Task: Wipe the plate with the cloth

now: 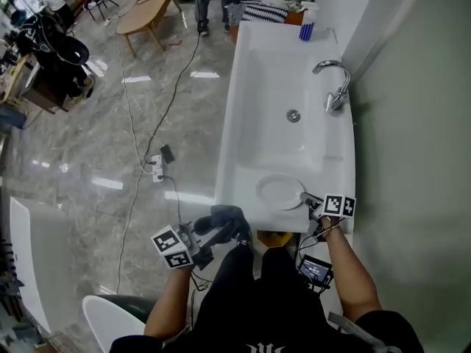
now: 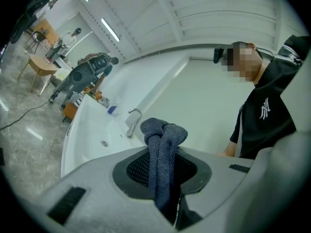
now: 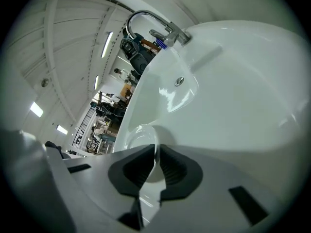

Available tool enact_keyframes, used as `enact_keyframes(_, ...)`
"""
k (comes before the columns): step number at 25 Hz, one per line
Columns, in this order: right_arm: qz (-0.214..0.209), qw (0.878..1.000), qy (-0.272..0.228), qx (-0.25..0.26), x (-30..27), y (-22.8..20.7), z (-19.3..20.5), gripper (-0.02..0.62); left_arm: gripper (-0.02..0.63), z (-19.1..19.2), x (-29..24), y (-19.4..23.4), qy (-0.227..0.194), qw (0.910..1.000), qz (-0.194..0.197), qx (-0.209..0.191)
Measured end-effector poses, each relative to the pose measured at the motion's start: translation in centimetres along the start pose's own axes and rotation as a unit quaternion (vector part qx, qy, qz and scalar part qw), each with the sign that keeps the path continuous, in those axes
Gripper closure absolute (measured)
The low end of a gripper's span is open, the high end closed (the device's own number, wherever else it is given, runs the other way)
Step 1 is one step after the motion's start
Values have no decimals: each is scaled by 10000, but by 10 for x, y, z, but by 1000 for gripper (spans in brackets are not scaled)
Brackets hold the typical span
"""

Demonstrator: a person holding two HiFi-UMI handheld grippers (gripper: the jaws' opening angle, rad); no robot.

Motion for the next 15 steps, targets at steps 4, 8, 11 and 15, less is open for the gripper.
enact_keyframes(4,76,9999,107,78,4,2,2,575,543,-17,0,-20,-50,9997,60,-213)
enact_keyframes(8,209,9986,252,404,0,2,-2,574,543,-23,-3,-27,-85,9992,55,-385)
enact_keyframes(11,452,9963,60,734,8,2,-12,574,543,-24,-4,-31,-123,9990,30,-434)
enact_keyframes(15,165,9922,-662,1046,45,31,-35,575,543,-30,-2,-38,-236,9986,31,-464)
Point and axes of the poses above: the fingertips, and each gripper's own axes: x backward along the fingers, y to its left, z out of its underside, the point moved 3 cm from there along x, backward along the fingers, and after that the axes turned 4 degrees about -z, right-handed, at the moved point
